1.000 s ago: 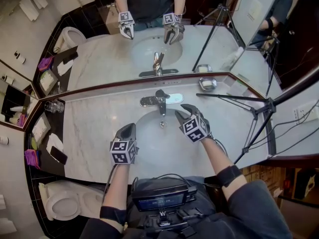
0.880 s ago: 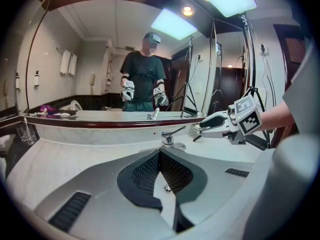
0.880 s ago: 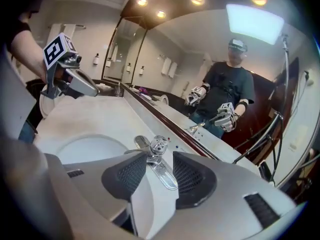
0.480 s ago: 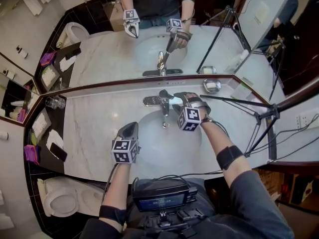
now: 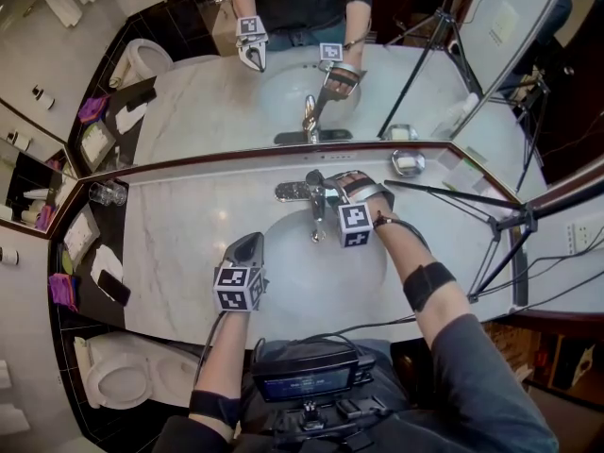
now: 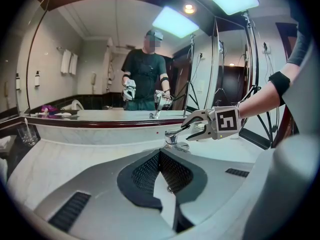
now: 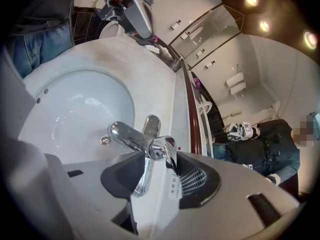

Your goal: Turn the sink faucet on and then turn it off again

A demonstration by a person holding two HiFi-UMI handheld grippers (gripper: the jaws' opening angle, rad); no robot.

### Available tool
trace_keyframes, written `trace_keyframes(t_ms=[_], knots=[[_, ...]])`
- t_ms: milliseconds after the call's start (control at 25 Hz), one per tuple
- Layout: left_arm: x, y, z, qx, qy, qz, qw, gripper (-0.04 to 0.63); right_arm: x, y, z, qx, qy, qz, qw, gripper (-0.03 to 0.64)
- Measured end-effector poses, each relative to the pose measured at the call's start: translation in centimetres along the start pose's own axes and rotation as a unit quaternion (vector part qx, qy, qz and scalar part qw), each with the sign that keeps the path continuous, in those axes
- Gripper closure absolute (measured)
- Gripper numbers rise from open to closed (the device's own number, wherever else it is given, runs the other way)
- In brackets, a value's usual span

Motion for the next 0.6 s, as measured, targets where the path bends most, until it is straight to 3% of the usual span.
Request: trace_keyframes(t_ms=[240,600], knots=[[0.4,0.3,0.0,0.001,0.0,-0.008,1.0,0.592,-0.2,0.0,-0.1,0.023,-0.017,-0.013,1.0,0.45],[0.7,0.6,0.3,0.006,0.0,-0.014,0.9999,0.592,0.4,0.2,-1.6,0.032,-0.005,-0.021,0.999,0.451]])
Point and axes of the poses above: the fingertips, and each gripper's own axes: y forward along the fingers, z to its right, x out of its underside, the point moved 5 cm from there along -y, backward along the fingers, and after that the axes turned 10 degrees about -x, right-handed, at the moved point
